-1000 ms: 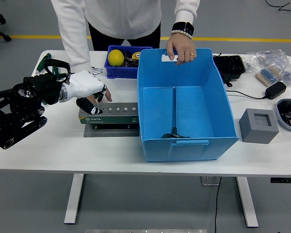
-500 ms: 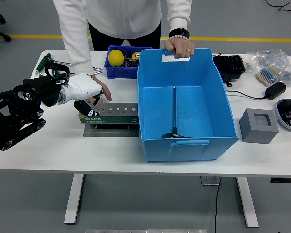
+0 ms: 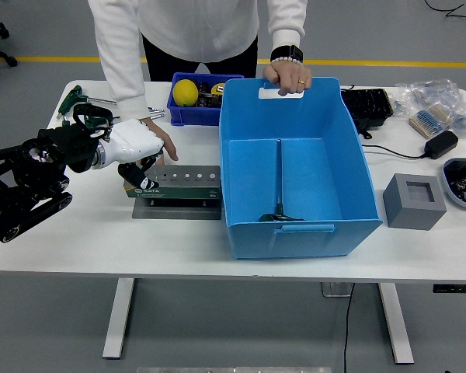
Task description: Lift tool from toolbox,place it in box,lift tool from toolbox,place it in box
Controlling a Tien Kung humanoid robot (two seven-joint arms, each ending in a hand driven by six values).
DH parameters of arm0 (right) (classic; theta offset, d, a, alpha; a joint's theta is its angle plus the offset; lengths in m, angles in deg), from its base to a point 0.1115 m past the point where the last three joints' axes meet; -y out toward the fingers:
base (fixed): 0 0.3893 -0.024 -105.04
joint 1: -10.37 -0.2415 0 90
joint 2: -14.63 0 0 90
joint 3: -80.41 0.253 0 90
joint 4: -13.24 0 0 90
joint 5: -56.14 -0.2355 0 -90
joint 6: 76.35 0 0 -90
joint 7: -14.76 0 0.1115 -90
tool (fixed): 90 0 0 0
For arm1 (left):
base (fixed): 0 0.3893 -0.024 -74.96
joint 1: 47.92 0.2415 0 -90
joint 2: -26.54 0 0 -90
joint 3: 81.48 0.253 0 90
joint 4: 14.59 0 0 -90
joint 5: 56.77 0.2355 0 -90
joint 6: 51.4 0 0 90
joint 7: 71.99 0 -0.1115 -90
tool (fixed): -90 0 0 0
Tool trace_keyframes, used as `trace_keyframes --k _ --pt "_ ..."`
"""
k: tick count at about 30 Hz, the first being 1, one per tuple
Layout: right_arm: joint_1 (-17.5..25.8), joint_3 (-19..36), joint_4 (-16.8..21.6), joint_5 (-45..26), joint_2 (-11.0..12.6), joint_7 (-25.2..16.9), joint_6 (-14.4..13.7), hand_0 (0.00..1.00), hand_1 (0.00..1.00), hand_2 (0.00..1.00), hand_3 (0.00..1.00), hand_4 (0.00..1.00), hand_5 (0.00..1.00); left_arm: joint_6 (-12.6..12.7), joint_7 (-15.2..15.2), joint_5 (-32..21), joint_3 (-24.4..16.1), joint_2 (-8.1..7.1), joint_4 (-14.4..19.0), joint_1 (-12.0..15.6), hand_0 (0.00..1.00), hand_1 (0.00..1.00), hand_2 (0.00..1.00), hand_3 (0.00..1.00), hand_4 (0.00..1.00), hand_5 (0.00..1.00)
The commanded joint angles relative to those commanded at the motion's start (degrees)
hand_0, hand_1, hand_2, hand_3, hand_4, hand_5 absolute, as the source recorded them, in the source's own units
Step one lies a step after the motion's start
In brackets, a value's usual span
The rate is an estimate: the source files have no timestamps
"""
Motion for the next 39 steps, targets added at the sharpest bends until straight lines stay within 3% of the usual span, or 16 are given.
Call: trace_keyframes --k 8,9,14,15,20,21,26,27,32,33,38,39 --pt "-0.1 -0.4 0.0 -0.5 0.1 -0.2 0.1 0.72 0.704 0.772 0.699 0.939 0.82 -0.2 -0.3 -0.3 0.4 0.05 -0.6 -0.1 0.742 0.363 0.315 0.232 0.789 0.516" --pt "-0.1 -0.4 0.0 -0.5 0.1 -0.2 0.1 0.72 0.703 0.772 0.697 0.939 0.819 -0.3 -0.5 -0.5 0.3 0.04 -0.7 -0.1 0.666 0.29 0.255 0.191 0.786 0.526" --pt "0.1 -0.4 0.0 -0.7 0.0 -0.2 0.0 0.72 0.703 0.772 0.697 0.939 0.819 0.5 -1.4 -0.9 0.4 -0.07 -0.7 0.1 0.666 0.29 0.255 0.191 0.786 0.526" --pt "0.1 -0.4 0.0 -0.6 0.0 -0.2 0.0 0.72 0.703 0.772 0.698 0.939 0.82 0.7 -1.5 -0.9 0.5 -0.05 -0.7 0.2 0.59 0.22 0.195 0.14 0.778 0.532" --pt "0.4 -0.3 -0.1 -0.6 -0.2 -0.2 -0.1 0.72 0.703 0.772 0.698 0.939 0.82 1.1 -2.0 0.1 0.5 -0.01 -0.8 0.4 0.59 0.22 0.195 0.14 0.778 0.532" --pt "0.4 -0.3 -0.1 -0.7 -0.2 -0.2 -0.1 0.72 0.704 0.773 0.698 0.94 0.821 1.1 -2.0 0.5 0.6 -0.04 -0.8 0.5 0.51 0.196 0.173 0.127 0.806 0.505" --pt "0.5 -0.2 -0.1 -0.6 -0.3 -0.2 -0.1 0.72 0.704 0.773 0.698 0.94 0.821 2.2 -2.7 0.7 0.2 -0.12 -1.1 0.8 0.51 0.196 0.173 0.127 0.806 0.505" --pt "0.5 -0.2 -0.1 -0.6 -0.3 -0.2 -0.1 0.72 0.705 0.774 0.698 0.94 0.821 2.6 -3.0 0.6 0.1 -0.11 -1.2 0.8 0.398 0.163 0.158 0.105 0.884 0.415" --pt "0.6 -0.1 -0.1 -0.4 -0.3 -0.2 -0.2 0.72 0.705 0.774 0.698 0.94 0.821 4.6 -4.2 1.1 -0.3 -0.05 -1.5 0.8 0.398 0.163 0.158 0.105 0.884 0.415" --pt "0.6 -0.1 -0.1 -0.4 -0.3 -0.2 -0.2 0.72 0.706 0.773 0.697 0.94 0.821 5.3 -4.5 1.3 -0.4 -0.03 -1.5 0.8 0.267 0.116 0.12 0.074 0.846 0.273" --pt "0.6 -0.2 -0.1 -0.6 -0.3 -0.2 -0.2 0.72 0.706 0.773 0.697 0.94 0.821 7.4 -5.4 1.4 -0.3 0.18 -1.8 1.0 0.267 0.116 0.12 0.074 0.846 0.273" --pt "0.5 -0.2 -0.1 -0.7 -0.4 -0.2 -0.2 0.72 0.706 0.776 0.697 0.94 0.821 7.6 -5.5 1.4 -0.3 0.21 -1.8 1.0 0.232 0.087 0.1 0.059 0.81 0.218"
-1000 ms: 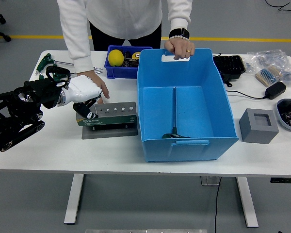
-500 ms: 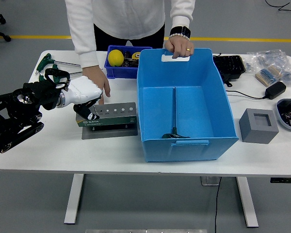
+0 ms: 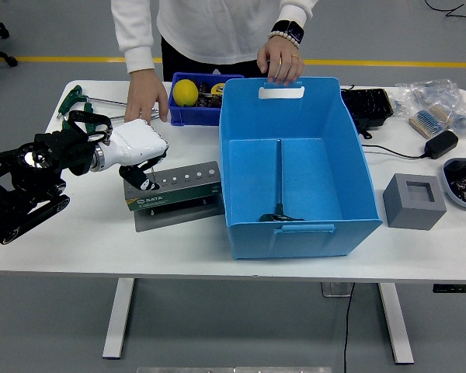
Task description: Lift tool from toolbox,place it in box,lift tool from toolbox,place it in box
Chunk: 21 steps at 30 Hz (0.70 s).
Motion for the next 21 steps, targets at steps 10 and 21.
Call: trace_keyframes --k 10,21 --pt "-0.2 -0.6 0.0 -0.9 0.0 -0.2 0.1 0.72 0.705 0.775 0.697 0.94 0.821 3.8 -1.6 -1.3 -0.9 0.16 -0.9 -0.1 0.204 0.052 0.082 0.055 0.795 0.202" --pt "-0.3 -0.9 0.0 -1.2 0.1 -0.3 0.1 0.72 0.705 0.772 0.696 0.941 0.821 4.0 -2.7 -2.6 -4.1 0.35 0.1 -0.4 0.169 0.006 0.052 0.047 0.755 0.275"
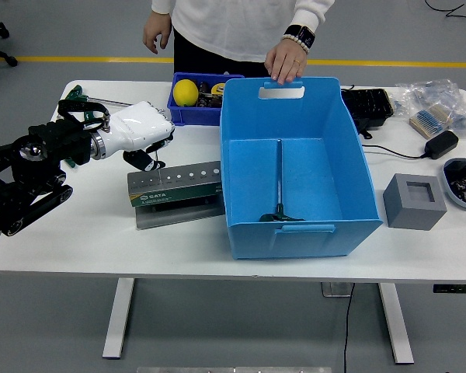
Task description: Lift tool from toolbox,place it in box,lift tool from toolbox,place it in box
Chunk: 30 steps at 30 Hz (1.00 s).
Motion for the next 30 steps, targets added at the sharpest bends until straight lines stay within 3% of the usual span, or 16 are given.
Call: trace_keyframes --k 11,18,30 --pt "0.0 -0.3 0.0 -0.3 0.2 -0.2 0.1 0.72 0.703 0.771 0.696 0.94 0.821 -3.2 0.2 -1.6 -2.5 -0.77 3.7 -1.0 0.169 0.007 0.05 0.043 0.744 0.284" --pt "0.0 -0.4 0.0 -0.4 0.2 -0.2 0.1 0.72 0.701 0.771 0.696 0.94 0.82 -3.5 0.4 -1.3 -2.7 -0.94 4.0 -1.1 0.17 0.01 0.049 0.041 0.741 0.289" --pt "0.1 -0.1 0.0 0.1 0.3 -0.1 0.1 0.72 0.701 0.77 0.695 0.94 0.82 -5.3 2.5 -1.1 -6.3 -3.31 12.1 -2.8 0.171 0.008 0.049 0.039 0.713 0.282"
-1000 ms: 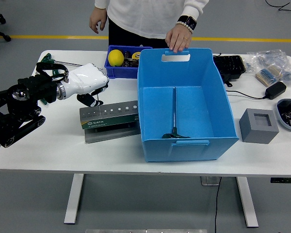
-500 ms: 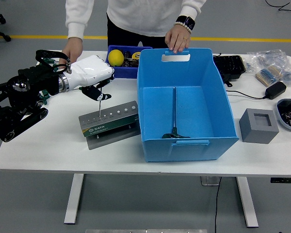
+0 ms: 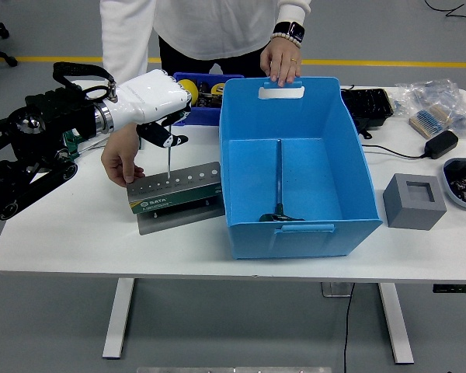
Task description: Lift tool from toolbox,place it in box,lift tool from toolbox,place it in box
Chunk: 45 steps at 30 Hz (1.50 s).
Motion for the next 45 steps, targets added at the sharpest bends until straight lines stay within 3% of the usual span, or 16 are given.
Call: trace_keyframes --k 6,10,15,17,24,27,33,36,45 --pt "0.2 0.4 0.0 0.6 -0.1 0.2 0.0 0.719 0.701 0.77 0.695 0.939 0.819 -0.4 1.1 -0.7 -2.0 -0.78 3.8 -0.3 0.171 0.007 0.049 0.038 0.707 0.279" --pt "0.3 0.6 0.0 0.8 -0.1 0.2 -0.1 0.72 0.701 0.769 0.695 0.939 0.818 1.0 2.8 0.0 -4.3 -1.03 6.7 0.1 0.173 0.009 0.047 0.037 0.704 0.276" --pt "0.4 1.1 0.0 1.5 -0.2 0.3 -0.2 0.72 0.701 0.77 0.695 0.939 0.818 2.5 4.8 0.1 -8.0 -0.64 9.6 0.3 0.175 0.009 0.046 0.037 0.703 0.275" --pt "0.3 1.1 0.0 1.6 -0.1 0.3 -0.1 0.72 0.701 0.77 0.695 0.939 0.818 3.6 5.4 -0.8 -10.3 0.24 10.9 0.8 0.175 0.009 0.046 0.037 0.703 0.275" --pt "0.3 1.8 0.1 2.9 -0.2 0.6 -0.2 0.719 0.703 0.769 0.695 0.939 0.818 5.5 6.2 -2.7 -11.9 4.19 14.1 2.5 0.176 0.01 0.046 0.037 0.702 0.274" --pt "0.2 2.0 0.2 3.1 -0.1 0.7 -0.3 0.719 0.703 0.77 0.695 0.938 0.818 6.0 6.3 -4.3 -12.0 7.17 13.6 3.7 0.176 0.011 0.045 0.035 0.702 0.274" --pt "-0.6 2.2 0.3 3.7 0.3 0.8 -0.1 0.72 0.703 0.771 0.695 0.938 0.817 7.1 5.2 -5.4 -13.7 12.22 10.5 6.1 0.173 0.012 0.045 0.035 0.701 0.271" --pt "-1.0 2.2 0.4 4.1 0.5 0.8 -0.1 0.72 0.703 0.771 0.695 0.938 0.817 8.1 3.9 -5.4 -13.8 13.91 8.7 6.9 0.173 0.012 0.045 0.035 0.701 0.271" --pt "-1.5 2.4 0.5 4.3 0.7 0.7 -0.2 0.719 0.703 0.772 0.695 0.938 0.818 12.5 -1.6 -10.6 -10.4 19.94 -1.4 9.0 0.182 0.012 0.046 0.035 0.703 0.269"
